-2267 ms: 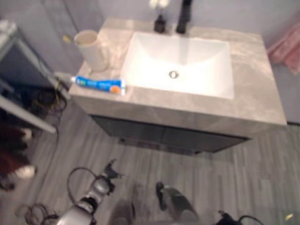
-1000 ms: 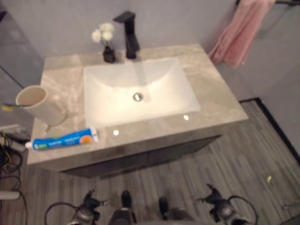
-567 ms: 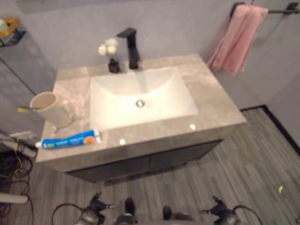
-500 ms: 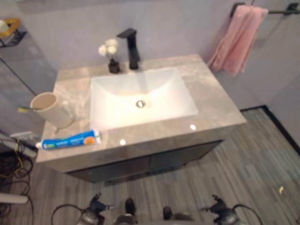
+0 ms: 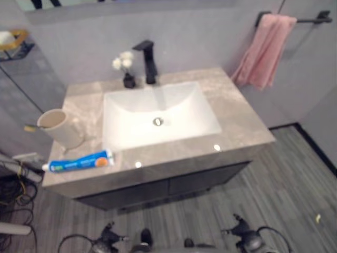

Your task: Put brush and paste in cup on sink, flatten towel.

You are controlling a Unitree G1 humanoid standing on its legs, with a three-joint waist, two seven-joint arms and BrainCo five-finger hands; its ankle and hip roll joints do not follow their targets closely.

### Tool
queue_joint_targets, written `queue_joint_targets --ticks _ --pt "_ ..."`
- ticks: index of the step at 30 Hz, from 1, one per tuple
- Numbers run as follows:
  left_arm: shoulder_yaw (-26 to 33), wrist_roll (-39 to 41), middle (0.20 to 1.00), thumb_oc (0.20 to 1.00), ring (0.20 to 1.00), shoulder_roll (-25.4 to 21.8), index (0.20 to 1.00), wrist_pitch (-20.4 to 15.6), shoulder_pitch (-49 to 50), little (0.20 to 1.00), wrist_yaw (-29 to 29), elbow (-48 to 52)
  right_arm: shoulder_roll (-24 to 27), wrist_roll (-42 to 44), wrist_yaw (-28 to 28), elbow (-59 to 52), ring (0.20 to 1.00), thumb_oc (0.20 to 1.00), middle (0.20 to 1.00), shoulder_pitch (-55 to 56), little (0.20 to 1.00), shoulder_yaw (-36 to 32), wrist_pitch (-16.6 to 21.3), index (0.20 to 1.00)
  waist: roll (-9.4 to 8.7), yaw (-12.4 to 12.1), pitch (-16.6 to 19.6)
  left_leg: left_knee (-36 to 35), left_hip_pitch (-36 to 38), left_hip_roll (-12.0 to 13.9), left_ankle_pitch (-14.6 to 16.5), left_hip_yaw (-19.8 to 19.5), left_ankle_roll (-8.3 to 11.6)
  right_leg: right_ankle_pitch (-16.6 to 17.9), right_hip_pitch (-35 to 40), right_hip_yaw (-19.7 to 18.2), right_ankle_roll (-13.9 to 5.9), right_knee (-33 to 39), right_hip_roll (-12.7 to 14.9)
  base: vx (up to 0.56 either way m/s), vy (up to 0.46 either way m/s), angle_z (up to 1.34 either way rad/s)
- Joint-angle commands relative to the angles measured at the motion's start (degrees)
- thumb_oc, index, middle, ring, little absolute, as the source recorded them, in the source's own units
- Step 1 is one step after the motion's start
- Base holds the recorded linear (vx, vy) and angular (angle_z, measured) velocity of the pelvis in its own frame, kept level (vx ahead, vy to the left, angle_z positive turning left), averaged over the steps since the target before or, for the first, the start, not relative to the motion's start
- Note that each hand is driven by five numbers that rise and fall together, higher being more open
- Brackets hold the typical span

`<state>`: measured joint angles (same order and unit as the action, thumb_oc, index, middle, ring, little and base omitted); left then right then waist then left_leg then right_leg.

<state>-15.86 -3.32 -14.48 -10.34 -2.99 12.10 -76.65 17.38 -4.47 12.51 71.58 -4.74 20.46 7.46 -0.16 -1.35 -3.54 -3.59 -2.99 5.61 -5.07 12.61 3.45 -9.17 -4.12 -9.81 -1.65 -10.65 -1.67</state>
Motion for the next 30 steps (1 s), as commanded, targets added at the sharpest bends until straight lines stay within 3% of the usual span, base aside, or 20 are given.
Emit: queue_joint_targets --ticks 1,4,6,8,10,14,17,19,23,25,26,30 --pt "-1.19 -2.33 1.0 1.0 1.0 -0.74 1.0 -0.7 -4.59 1.0 0.78 -0.15 0.25 -0.23 2.58 -1.87 1.0 1.0 1.0 -1.87 1.0 -0.3 1.29 1.0 -2.91 -1.29 -3.71 8.77 1.59 -0.95 7.71 -1.6 1.27 6.73 0.17 -2.11 -6.36 3.98 4.5 -0.11 0.034 0.29" --pt "1.35 1.46 1.0 1.0 1.0 -0.63 1.0 -0.2 -4.72 1.0 0.79 -0.52 0.76 0.36 2.57 -3.46 1.0 1.0 1.0 -2.47 1.0 0.19 1.68 1.0 -2.95 -1.28 -3.83 9.76 0.14 -1.75 8.7 -2.83 0.94 6.77 -1.12 -1.75 -6.58 2.65 4.5 -0.07 0.072 0.29" --pt "1.8 1.88 1.0 1.0 1.0 -0.37 1.0 -0.39 -4.64 1.0 1.45 -0.78 0.65 2.69 2.87 -5.0 1.0 1.0 1.0 -3.19 1.0 -0.68 1.99 1.0 -2.89 -0.67 -4.2 12.29 -0.89 -3.24 11.09 -3.8 -0.87 7.38 -3.18 -4.66 -7.88 0.6 4.83 -0.06 0.195 -0.01" --pt "1.37 1.41 1.0 1.0 1.0 -0.24 1.0 -0.56 -4.42 1.0 1.25 -0.8 0.51 3.61 2.73 -5.03 1.0 1.0 1.0 -3.26 1.0 -1.08 2.06 1.0 -2.75 -0.64 -4.33 12.35 -0.67 -3.54 11.55 -3.6 -1.41 7.59 -3.65 -5.79 -8.21 0.05 4.87 -0.03 0.176 -0.52" --pt "-1.32 -1.58 1.0 1.0 1.0 -0.32 1.0 -0.99 -3.89 1.0 0.54 0.14 0.41 3.61 2.16 -3.97 1.0 1.0 1.0 -3.39 1.0 -1.53 1.82 1.0 -2.02 -0.29 -4.63 12.03 0.1 -4.61 12.41 -2.41 -2.82 8.41 -4.92 -7.85 -9.81 -1.74 5.59 -0.03 0.264 -0.59" --pt "-3.09 -4.3 1.0 1.0 1.0 -1.02 1.0 -1.07 -3.51 1.0 -0.01 1.15 1.14 2.71 2.11 -5.43 1.0 1.0 1.0 -3.47 1.0 -1.72 1.83 1.0 -2.14 0.61 -5.84 10.56 1.55 -6.01 12.62 -1.03 -4.44 14.44 -8.23 -9.98 -12.21 -5.02 5.84 -0.06 0.154 -0.22" --pt "-3.89 -5.76 1.0 1.0 1.0 -1.38 1.0 -1.13 -3.56 1.0 0.36 1.09 0.85 2.53 2.39 -5.85 1.0 1.0 1.0 -3.75 1.0 -1.57 2.0 1.0 -1.95 0.43 -6.3 9.03 2.35 -5.52 12.13 0.03 -4.57 13.76 -9.68 -8.89 -11.78 -6.25 4.47 -0.05 0.085 -0.27" --pt "-4.93 -6.78 1.0 1.0 1.0 -2.28 1.0 -1.6 -4.16 1.0 0.38 1.72 0.82 2.31 2.69 -5.82 1.0 1.0 1.0 -3.31 1.0 -0.98 2.57 1.0 -1.76 0.46 -5.81 6.9 3.11 -6.2 11.21 -0.87 -4.6 11.76 -9.35 -10.02 -11.06 -3.46 1.75 0.04 0.057 -0.38" --pt "-4.8 -5.22 1.0 1.0 1.0 -3.19 1.0 -2.72 -6.57 1.0 1.52 3.29 1.55 -1.75 3.64 -7.29 1.0 1.0 1.0 -5.0 1.0 2.17 2.53 1.0 -2.81 -0.6 -7.03 6.92 3.74 -6.97 12.04 -3.49 -3.92 15.27 -13.52 -7.55 -10.8 3.2 3.34 0.05 -0.11 0.15" --pt "-5.31 -5.91 1.0 1.0 1.0 -4.08 1.0 -3.33 -6.77 1.0 1.69 4.76 2.14 -3.22 4.02 -9.19 1.0 1.0 1.0 -4.44 1.0 3.06 2.86 1.0 -3.7 -1.04 -7.13 7.98 3.79 -6.81 12.43 -5.13 -3.27 14.48 -12.56 -7.0 -9.91 2.63 3.71 0.08 -0.227 0.69" --pt "-5.64 -6.21 1.0 1.0 1.0 -4.45 1.0 -3.61 -7.01 1.0 1.97 5.28 3.01 -4.16 4.0 -9.37 1.0 1.0 1.0 -4.48 1.0 3.94 3.01 1.0 -3.95 -1.13 -6.96 7.71 3.75 -6.32 12.02 -6.37 -2.76 13.98 -11.92 -8.0 -9.45 2.42 2.61 0.11 -0.281 1.2" --pt "-4.66 -5.16 1.0 1.0 1.0 -4.84 1.0 -3.8 -6.01 1.0 1.85 6.5 4.92 -4.12 4.42 -10.23 1.0 1.0 1.0 -2.8 1.0 2.13 2.97 1.0 -3.72 -1.36 -5.7 5.98 5.52 -4.53 11.03 -8.68 -1.59 11.87 -9.97 -5.81 -7.86 1.75 1.63 0.12 -0.16 0.56"
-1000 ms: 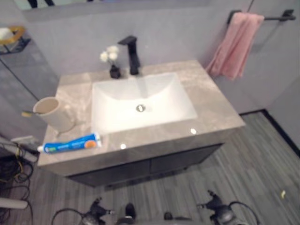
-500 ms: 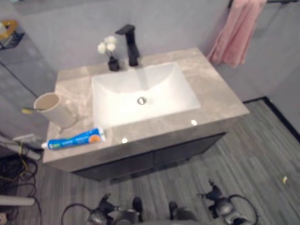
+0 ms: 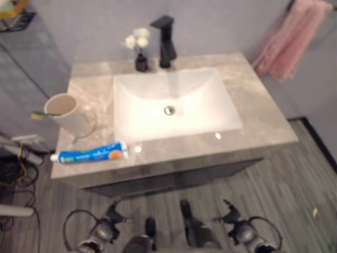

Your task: Put brush and paste in cup on sink, flatten towel.

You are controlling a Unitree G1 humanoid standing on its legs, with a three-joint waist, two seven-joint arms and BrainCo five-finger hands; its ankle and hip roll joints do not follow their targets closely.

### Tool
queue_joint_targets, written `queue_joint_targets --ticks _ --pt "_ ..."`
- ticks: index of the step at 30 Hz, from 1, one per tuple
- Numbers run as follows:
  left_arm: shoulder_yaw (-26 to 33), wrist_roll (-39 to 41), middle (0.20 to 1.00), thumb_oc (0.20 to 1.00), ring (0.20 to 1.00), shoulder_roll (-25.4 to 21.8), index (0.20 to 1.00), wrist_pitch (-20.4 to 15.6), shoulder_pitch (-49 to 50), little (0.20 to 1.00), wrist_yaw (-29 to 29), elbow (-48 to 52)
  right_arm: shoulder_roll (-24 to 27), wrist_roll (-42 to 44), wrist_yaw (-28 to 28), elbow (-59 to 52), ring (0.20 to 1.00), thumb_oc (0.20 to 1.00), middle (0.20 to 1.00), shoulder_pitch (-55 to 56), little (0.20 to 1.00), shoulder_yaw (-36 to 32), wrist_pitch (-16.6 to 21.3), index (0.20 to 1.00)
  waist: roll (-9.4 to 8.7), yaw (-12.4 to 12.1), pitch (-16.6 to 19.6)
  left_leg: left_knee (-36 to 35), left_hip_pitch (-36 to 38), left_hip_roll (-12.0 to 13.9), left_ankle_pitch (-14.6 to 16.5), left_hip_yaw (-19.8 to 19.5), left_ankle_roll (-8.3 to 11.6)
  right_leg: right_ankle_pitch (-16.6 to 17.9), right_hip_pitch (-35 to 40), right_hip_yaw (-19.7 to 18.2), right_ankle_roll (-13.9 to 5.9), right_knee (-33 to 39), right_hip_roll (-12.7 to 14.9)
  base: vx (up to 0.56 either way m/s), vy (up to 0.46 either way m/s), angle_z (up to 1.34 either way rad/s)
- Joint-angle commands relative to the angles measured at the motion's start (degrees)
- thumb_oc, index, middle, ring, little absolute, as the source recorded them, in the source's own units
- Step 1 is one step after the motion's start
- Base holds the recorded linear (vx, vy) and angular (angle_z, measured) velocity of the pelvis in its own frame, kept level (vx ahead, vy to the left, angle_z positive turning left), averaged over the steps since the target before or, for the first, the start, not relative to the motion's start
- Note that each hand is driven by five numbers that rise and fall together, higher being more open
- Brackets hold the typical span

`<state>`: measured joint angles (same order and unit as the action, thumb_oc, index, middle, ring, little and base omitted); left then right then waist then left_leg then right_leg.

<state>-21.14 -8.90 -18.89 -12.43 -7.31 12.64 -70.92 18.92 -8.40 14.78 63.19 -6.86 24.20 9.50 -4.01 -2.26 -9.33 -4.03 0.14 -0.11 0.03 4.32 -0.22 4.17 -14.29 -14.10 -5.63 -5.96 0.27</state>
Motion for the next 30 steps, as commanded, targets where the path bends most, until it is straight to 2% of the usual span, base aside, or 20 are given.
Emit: queue_joint_targets --ticks 1,6,10,12,13,14,15,18,22,26,29,30 --pt "-0.04 0.6 1.0 1.0 1.0 -0.54 1.0 -2.05 -1.47 1.0 1.08 2.29 3.68 0.41 2.57 -0.88 1.0 1.0 1.0 -0.53 1.0 -2.44 0.91 1.0 0.49 -0.51 0.15 5.93 2.56 1.47 5.49 -1.32 2.33 -1.99 0.59 -0.97 -3.45 -3.29 -0.53 0.05 -0.101 0.3" --pt "-7.43 -4.05 1.0 1.0 1.0 -2.11 1.0 -4.1 -0.52 1.0 -0.66 10.04 4.07 4.58 3.76 5.2 1.0 1.0 1.0 -1.76 1.0 -6.16 0.93 1.0 2.98 -0.87 1.37 2.79 3.27 2.31 3.76 -2.8 2.9 -2.02 2.35 1.08 -3.2 -0.54 0.26 0.06 -0.063 0.26" --pt "-9.72 -4.03 1.0 1.0 1.0 -7.17 1.0 -5.52 1.72 1.0 -3.39 20.55 4.41 4.58 3.61 6.06 1.0 1.0 1.0 -2.61 1.0 -6.26 0.77 1.0 4.29 -2.02 1.14 0.95 2.66 2.03 2.23 -3.92 2.87 -1.02 2.62 2.06 -3.41 1.35 1.77 -0.02 0.013 0.12" --pt "-15.53 -7.38 1.0 1.0 1.0 -15.14 1.0 -6.62 2.5 1.0 -9.02 32.33 5.07 4.8 2.75 8.71 1.0 1.0 1.0 -4.5 1.0 -6.75 -0.13 1.0 5.12 -2.78 0.56 0.18 1.27 1.44 1.14 -4.63 2.91 0.56 2.0 2.65 -3.78 2.53 3.22 -0.09 0.039 0.19" --pt "-15.47 -7.21 1.0 1.0 1.0 -15.49 1.0 -6.42 2.61 1.0 -9.27 32.75 4.93 4.79 2.74 8.75 1.0 1.0 1.0 -4.5 1.0 -6.8 -0.11 1.0 4.96 -2.84 0.65 0.19 1.17 1.4 1.11 -4.61 2.89 0.63 1.92 2.61 -3.79 2.61 3.26 -0.05 0.069 0.21" --pt "-15.86 -7.11 1.0 1.0 1.0 -25.84 1.0 -6.13 3.85 1.0 -16.9 48.44 5.91 4.06 1.39 10.36 1.0 1.0 1.0 -6.2 1.0 -7.01 -1.04 1.0 5.63 -3.56 0.37 -0.15 0.99 1.14 1.2 -4.31 2.88 1.5 1.68 2.62 -4.23 3.43 3.86 0.0 0.073 0.24" --pt "-14.26 -4.99 1.0 1.0 1.0 -29.49 1.0 -5.72 4.81 1.0 -19.94 56.04 5.93 4.18 0.83 12.7 1.0 1.0 1.0 -6.7 1.0 -8.07 -2.02 1.0 5.99 -4.35 0.35 -0.23 0.91 0.99 1.24 -4.37 2.84 1.72 1.75 2.72 -4.36 3.81 4.17 0.0 0.088 0.08" --pt "-4.17 3.48 1.0 1.0 1.0 -40.19 1.0 -5.05 11.7 1.0 -25.46 74.24 5.06 4.24 -0.93 15.76 1.0 1.0 1.0 -7.94 1.0 -9.56 -3.7 1.0 6.31 -6.68 0.24 -0.53 1.01 0.68 1.05 -4.77 2.86 2.06 2.35 3.19 -4.52 4.54 4.95 0.02 0.047 -0.02" --pt "7.65 17.13 1.0 1.0 1.0 -50.49 1.0 -4.47 20.29 1.0 -30.65 87.83 3.89 1.21 -3.87 14.25 1.0 1.0 1.0 -7.72 1.0 -6.38 -3.88 1.0 6.07 -7.74 0.39 -0.97 0.81 0.36 0.53 -6.24 3.16 2.49 2.66 3.97 -4.75 5.04 5.9 0.0 0.023 0.14" --pt "15.64 32.76 1.0 1.0 1.0 -55.63 1.0 -4.0 25.68 1.0 -34.58 95.86 3.71 0.2 -6.35 14.18 1.0 1.0 1.0 -6.3 1.0 -5.68 -4.22 1.0 6.11 -8.13 0.59 -0.97 0.54 0.29 0.54 -8.6 3.25 2.45 3.37 5.61 -4.93 5.73 7.02 -0.01 -0.006 0.28" --pt "21.19 40.5 1.0 1.0 1.0 -58.52 1.0 -4.48 27.53 1.0 -35.12 100.01 3.59 -0.68 -7.17 14.25 1.0 1.0 1.0 -4.96 1.0 -5.33 -4.21 1.0 6.08 -8.38 0.84 -0.97 0.03 0.04 0.06 -10.13 3.32 2.68 3.75 6.86 -5.05 5.98 7.8 0.01 -0.011 0.33" --pt "21.59 40.59 1.0 1.0 1.0 -58.56 1.0 -4.42 27.91 1.0 -35.15 100.16 3.54 -0.68 -7.18 14.24 1.0 1.0 1.0 -4.98 1.0 -5.29 -4.21 1.0 6.03 -8.26 0.85 -0.97 0.0 0.03 0.04 -10.2 3.32 2.69 3.77 6.93 -5.06 6.02 7.83 -0.01 -0.007 0.23"
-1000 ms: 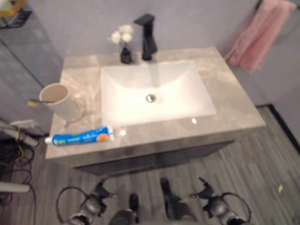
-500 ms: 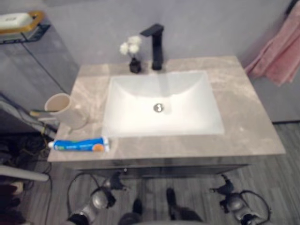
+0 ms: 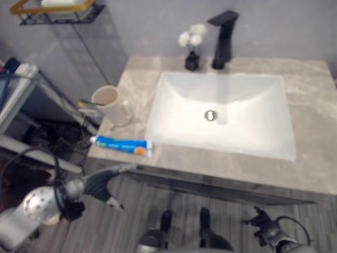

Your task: Put brush and paste in cup on sink, flatten towel.

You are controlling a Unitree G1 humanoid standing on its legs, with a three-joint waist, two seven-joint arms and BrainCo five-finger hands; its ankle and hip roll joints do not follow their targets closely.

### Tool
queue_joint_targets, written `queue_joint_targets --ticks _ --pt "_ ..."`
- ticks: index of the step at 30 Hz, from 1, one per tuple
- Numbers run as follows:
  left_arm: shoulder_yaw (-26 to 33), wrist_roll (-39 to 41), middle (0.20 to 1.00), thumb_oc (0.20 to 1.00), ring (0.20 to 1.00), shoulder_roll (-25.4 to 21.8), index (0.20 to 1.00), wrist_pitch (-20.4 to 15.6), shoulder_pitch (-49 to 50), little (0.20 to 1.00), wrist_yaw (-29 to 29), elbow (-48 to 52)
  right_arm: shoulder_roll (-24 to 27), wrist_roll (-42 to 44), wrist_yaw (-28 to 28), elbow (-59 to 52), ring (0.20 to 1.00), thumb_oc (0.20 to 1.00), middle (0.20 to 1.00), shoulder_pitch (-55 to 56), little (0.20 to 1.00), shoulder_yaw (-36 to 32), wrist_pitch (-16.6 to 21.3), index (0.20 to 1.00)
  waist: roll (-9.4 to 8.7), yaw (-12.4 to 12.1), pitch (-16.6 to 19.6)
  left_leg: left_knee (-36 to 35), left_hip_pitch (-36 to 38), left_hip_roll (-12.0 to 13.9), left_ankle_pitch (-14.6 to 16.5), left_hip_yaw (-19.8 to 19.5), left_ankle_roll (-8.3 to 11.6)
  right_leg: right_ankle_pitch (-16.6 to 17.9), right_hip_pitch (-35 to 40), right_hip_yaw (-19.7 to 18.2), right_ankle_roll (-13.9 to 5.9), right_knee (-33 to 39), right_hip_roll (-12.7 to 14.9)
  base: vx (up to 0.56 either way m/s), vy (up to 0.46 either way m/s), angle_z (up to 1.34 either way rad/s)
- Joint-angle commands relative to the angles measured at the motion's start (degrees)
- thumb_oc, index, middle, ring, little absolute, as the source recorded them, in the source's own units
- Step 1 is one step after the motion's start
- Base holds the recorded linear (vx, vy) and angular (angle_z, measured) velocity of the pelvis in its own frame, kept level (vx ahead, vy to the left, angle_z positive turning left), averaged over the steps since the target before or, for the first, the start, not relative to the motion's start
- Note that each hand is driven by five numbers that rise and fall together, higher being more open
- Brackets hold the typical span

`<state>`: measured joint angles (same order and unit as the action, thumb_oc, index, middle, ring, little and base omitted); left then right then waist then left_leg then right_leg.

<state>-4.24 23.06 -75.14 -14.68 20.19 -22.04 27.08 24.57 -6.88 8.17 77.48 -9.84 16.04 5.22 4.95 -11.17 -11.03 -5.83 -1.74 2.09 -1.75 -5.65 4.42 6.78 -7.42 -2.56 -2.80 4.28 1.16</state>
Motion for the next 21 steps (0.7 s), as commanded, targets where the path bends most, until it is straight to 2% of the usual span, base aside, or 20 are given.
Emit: queue_joint_targets --ticks 1,2,7,10,11,16,21 --pt "7.6 11.24 1.0 1.0 1.0 -2.95 1.0 -2.94 -0.01 1.0 0.51 3.01 -2.27 -2.2 -0.79 -0.19 1.0 1.0 1.0 -1.07 1.0 2.72 0.21 1.0 -2.92 0.54 2.74 0.83 1.77 -2.29 1.73 -0.68 -1.24 0.17 -2.86 -4.2 -7.89 -4.03 7.24 0.0 0.0 0.24" --pt "7.97 11.29 1.0 1.0 1.0 -2.98 1.0 -2.89 0.35 1.0 0.52 3.15 -2.33 -2.2 -0.79 -0.2 1.0 1.0 1.0 -1.09 1.0 2.76 0.21 1.0 -2.96 0.61 2.74 0.83 1.77 -2.29 1.73 -0.7 -1.24 0.17 -2.84 -4.17 -7.89 -4.0 7.25 0.01 -0.002 0.23" --pt "17.55 15.33 1.0 1.0 1.0 -1.9 1.0 -6.19 -2.14 1.0 5.86 3.16 -2.88 -1.28 -0.63 -0.41 1.0 1.0 1.0 1.73 1.0 1.72 0.38 1.0 -3.47 0.65 3.42 0.83 1.63 -2.44 1.6 -0.97 -0.97 0.64 -2.26 -3.54 -7.98 -3.12 7.85 0.0 -0.003 0.06" --pt "21.88 9.65 1.0 1.0 1.0 -0.92 1.0 -7.83 -2.95 1.0 11.24 0.03 -2.88 0.65 -0.22 0.03 1.0 1.0 1.0 3.59 1.0 -0.5 0.35 1.0 -3.79 0.56 3.76 0.83 1.73 -2.36 1.72 -0.84 -0.95 0.87 -1.98 -3.53 -8.02 -2.57 7.95 0.0 0.0 0.0" --pt "24.65 3.4 1.0 1.0 1.0 -2.59 1.0 -8.04 -2.79 1.0 14.02 -1.7 -2.68 2.12 -0.08 0.23 1.0 1.0 1.0 4.45 1.0 -1.92 0.55 1.0 -3.83 0.51 3.76 0.83 1.76 -2.29 1.87 -0.66 -1.0 0.98 -1.92 -3.65 -8.1 -2.28 7.9 0.0 0.0 0.0" --pt "28.24 -0.44 1.0 1.0 1.0 -2.63 1.0 -8.57 -1.48 1.0 16.08 -5.87 -2.37 3.81 -0.48 0.57 1.0 1.0 1.0 5.9 1.0 -3.63 0.71 1.0 -4.12 0.79 3.69 0.83 1.81 -2.33 2.01 -0.11 -1.02 1.22 -1.93 -3.89 -8.27 -1.89 7.95 0.0 0.0 0.0" --pt "27.21 -2.4 1.0 1.0 1.0 -2.03 1.0 -8.57 -2.95 1.0 15.81 -9.57 -2.47 4.61 -1.94 0.74 1.0 1.0 1.0 8.41 1.0 -4.85 0.66 1.0 -4.76 1.58 3.43 0.83 1.48 -2.68 2.35 1.01 -1.29 2.19 -2.57 -4.33 -8.65 -1.22 8.18 -0.02 0.025 -0.04"
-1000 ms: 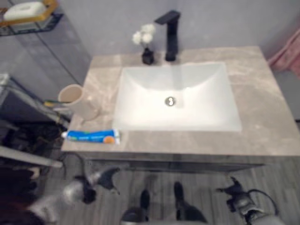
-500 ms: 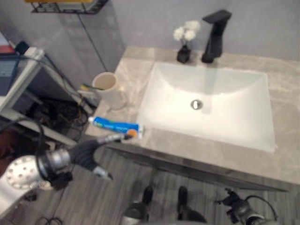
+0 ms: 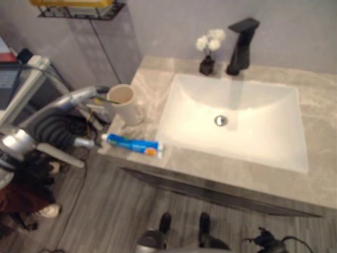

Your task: Put brush and paste in cup on sink, flatten towel.

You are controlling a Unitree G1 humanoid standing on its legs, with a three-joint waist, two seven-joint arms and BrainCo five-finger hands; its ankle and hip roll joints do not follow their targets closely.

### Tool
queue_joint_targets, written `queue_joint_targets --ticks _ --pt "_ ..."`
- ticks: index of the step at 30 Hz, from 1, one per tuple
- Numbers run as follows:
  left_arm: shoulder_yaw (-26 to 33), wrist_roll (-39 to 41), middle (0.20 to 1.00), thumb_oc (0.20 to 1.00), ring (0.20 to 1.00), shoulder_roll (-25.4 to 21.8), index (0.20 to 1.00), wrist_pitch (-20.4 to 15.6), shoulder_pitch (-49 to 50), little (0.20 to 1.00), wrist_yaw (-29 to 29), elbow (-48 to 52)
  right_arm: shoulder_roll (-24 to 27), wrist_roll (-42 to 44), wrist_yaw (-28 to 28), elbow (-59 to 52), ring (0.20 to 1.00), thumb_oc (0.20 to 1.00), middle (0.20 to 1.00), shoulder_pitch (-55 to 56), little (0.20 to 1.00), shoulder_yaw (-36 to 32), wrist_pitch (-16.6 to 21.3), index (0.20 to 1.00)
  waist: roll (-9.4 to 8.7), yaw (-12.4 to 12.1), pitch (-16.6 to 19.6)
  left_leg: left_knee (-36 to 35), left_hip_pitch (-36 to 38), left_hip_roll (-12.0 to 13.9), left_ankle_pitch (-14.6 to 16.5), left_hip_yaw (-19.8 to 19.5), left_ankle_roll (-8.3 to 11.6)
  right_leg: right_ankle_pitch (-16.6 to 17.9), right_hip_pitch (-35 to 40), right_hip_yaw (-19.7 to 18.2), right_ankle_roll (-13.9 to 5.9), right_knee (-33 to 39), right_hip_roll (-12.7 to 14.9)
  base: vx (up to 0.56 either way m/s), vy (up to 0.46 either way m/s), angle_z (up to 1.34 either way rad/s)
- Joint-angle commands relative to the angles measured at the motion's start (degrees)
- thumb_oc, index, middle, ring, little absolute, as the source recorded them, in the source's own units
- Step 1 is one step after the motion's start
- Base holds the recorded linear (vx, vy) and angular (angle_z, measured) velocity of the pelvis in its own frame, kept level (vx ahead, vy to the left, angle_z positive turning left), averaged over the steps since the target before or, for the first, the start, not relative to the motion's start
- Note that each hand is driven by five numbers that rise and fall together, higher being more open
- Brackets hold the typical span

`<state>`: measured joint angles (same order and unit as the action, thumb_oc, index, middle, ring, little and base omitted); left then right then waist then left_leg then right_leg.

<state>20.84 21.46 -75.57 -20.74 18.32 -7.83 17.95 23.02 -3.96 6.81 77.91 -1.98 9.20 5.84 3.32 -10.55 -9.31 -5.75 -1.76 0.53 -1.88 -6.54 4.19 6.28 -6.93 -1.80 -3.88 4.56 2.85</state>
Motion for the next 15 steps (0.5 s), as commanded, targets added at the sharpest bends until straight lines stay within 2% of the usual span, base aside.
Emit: queue_joint_targets --ticks 1,8,15 --pt "1.8 -0.95 1.0 1.0 1.0 -1.39 1.0 -2.52 -1.14 1.0 1.45 -0.97 -1.03 2.2 -0.84 0.72 1.0 1.0 1.0 0.95 1.0 1.49 -0.06 1.0 -3.3 1.24 1.65 0.75 1.48 -1.15 2.57 2.08 -1.12 2.83 -3.21 -5.26 -7.66 -1.49 6.51 -0.01 0.027 -0.06" --pt "0.53 -2.16 1.0 1.0 1.0 -2.14 1.0 -1.98 -1.26 1.0 0.01 -2.67 -1.24 3.06 -1.92 1.3 1.0 1.0 1.0 2.04 1.0 0.35 -0.15 1.0 -3.96 1.95 1.35 0.75 1.02 -1.63 2.86 3.55 -1.65 3.96 -4.63 -6.58 -8.19 -1.23 6.61 -0.02 0.041 -0.19" --pt "-3.57 -3.17 1.0 1.0 1.0 -2.38 1.0 -1.29 -1.62 1.0 -1.7 -3.89 -0.89 4.6 -1.95 -0.21 1.0 1.0 1.0 1.6 1.0 -0.42 0.28 1.0 -4.54 2.95 0.94 0.75 0.02 -2.25 3.01 5.34 -2.2 5.05 -6.59 -7.92 -8.75 -1.0 6.78 -0.01 0.045 -0.12"
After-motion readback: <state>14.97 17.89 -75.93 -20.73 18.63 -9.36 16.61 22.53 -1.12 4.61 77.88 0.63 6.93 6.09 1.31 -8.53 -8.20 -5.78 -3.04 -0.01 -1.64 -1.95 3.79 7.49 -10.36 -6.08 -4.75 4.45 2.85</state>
